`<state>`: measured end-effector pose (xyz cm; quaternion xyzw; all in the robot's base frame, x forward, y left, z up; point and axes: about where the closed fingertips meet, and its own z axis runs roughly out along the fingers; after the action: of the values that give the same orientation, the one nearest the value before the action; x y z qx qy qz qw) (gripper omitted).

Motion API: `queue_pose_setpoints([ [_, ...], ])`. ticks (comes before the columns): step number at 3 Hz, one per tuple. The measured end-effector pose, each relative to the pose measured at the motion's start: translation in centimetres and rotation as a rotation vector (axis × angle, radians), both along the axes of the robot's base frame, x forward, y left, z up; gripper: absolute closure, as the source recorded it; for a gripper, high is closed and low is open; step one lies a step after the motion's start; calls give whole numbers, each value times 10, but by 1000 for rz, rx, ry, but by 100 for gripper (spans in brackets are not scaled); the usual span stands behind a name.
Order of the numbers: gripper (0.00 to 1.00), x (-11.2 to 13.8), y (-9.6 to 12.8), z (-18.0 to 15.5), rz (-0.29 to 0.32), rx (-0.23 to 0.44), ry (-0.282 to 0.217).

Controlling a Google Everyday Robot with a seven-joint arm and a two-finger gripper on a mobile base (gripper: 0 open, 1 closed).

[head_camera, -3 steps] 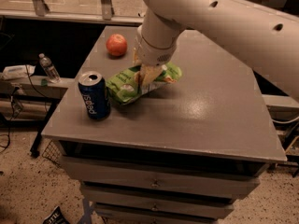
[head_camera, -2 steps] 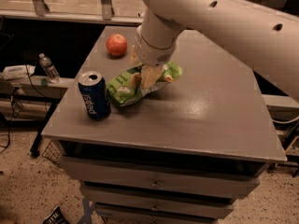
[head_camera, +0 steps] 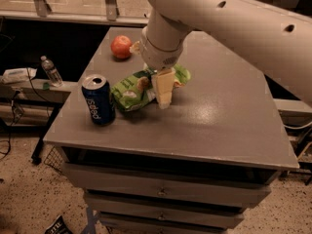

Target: Move green rice chip bag near pepsi can

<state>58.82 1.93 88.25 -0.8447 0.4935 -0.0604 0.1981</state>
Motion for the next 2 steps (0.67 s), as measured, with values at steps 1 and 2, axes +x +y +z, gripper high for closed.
queue_pose_setpoints([
  [1,0,0,-12,15,-9,23,-15],
  [2,0,3,-51,39,-84,23,-41],
])
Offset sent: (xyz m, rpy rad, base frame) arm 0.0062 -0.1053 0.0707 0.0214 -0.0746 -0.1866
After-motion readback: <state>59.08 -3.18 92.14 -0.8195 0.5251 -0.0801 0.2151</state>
